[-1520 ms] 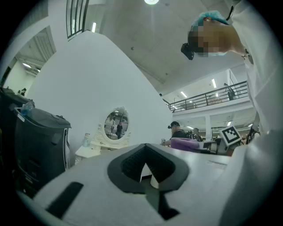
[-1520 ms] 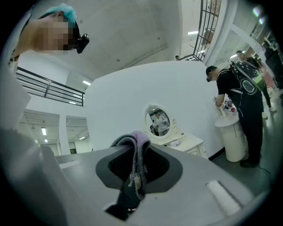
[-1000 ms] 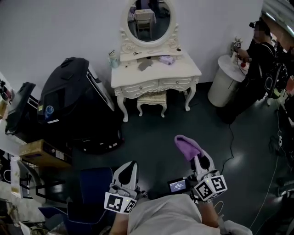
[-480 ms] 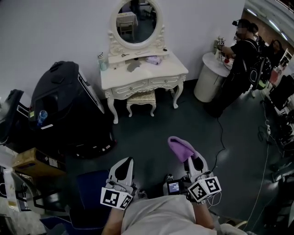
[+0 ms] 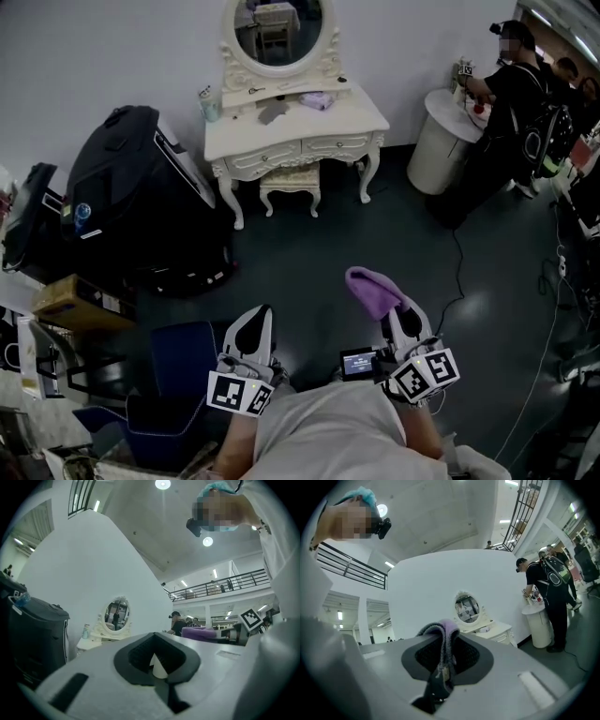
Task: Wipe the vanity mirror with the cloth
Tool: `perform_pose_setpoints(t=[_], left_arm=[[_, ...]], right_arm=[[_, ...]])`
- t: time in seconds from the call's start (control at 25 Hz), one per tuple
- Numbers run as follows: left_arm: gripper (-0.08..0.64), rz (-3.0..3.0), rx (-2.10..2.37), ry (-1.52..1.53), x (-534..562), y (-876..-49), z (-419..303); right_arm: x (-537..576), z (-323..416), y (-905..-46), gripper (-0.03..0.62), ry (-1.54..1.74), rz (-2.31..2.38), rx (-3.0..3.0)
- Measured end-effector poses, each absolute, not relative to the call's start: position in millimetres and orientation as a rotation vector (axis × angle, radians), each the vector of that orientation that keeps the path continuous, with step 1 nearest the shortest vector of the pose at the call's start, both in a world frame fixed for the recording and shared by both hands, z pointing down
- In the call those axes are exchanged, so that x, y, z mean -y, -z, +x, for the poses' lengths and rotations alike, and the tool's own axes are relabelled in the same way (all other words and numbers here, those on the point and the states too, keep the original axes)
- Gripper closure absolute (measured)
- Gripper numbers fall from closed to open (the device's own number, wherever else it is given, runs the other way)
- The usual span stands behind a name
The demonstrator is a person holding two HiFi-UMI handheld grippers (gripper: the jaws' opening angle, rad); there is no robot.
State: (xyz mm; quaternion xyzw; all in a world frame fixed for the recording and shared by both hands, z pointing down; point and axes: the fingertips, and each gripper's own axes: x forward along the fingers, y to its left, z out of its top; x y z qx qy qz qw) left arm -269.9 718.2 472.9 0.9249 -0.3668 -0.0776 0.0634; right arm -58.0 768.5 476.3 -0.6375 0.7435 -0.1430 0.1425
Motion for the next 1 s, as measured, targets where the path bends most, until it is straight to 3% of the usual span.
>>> perform_pose_setpoints(t=[0.32,1.0], left_arm=[[0.558,2.761,1.230,0.202,-750,-474,-223],[0.558,2.796,1.132,0.227,-650,-479,-201]], right_arm=[[-790,10,-481,0.540,0.429,-1.801,-2.151],[-712,10,-482,0.540,0.421,-1.860,-2.114]])
